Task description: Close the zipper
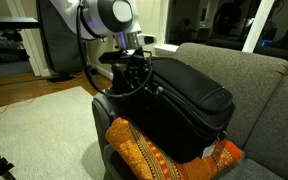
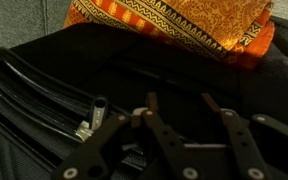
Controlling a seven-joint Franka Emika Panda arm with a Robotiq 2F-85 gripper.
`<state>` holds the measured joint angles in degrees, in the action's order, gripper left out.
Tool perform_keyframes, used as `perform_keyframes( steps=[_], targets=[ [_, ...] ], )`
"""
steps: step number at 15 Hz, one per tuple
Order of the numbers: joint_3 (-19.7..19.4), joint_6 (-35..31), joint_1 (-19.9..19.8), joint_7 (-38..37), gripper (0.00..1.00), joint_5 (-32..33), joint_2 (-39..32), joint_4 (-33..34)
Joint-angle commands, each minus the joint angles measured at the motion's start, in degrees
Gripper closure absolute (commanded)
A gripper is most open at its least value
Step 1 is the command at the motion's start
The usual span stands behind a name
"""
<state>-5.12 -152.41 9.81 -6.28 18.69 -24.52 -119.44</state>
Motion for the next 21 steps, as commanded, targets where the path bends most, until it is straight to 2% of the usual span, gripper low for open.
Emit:
perform_keyframes(
  steps=[1, 4, 5, 21],
  targets=[
    [-1.49, -0.01, 0.3, -2.84, 0.21, 1.55, 1.3, -0.72],
    [-2.27, -0.06, -0.11, -4.11, 0.02, 1.33, 0.88, -0.34],
    [-2.59, -0.06, -0.35, -4.25, 0.0, 1.15, 0.78, -0.15],
    [-4.59, 0.07, -0.66, -6.12, 0.0, 0.99, 0.11, 0.35]
  ],
)
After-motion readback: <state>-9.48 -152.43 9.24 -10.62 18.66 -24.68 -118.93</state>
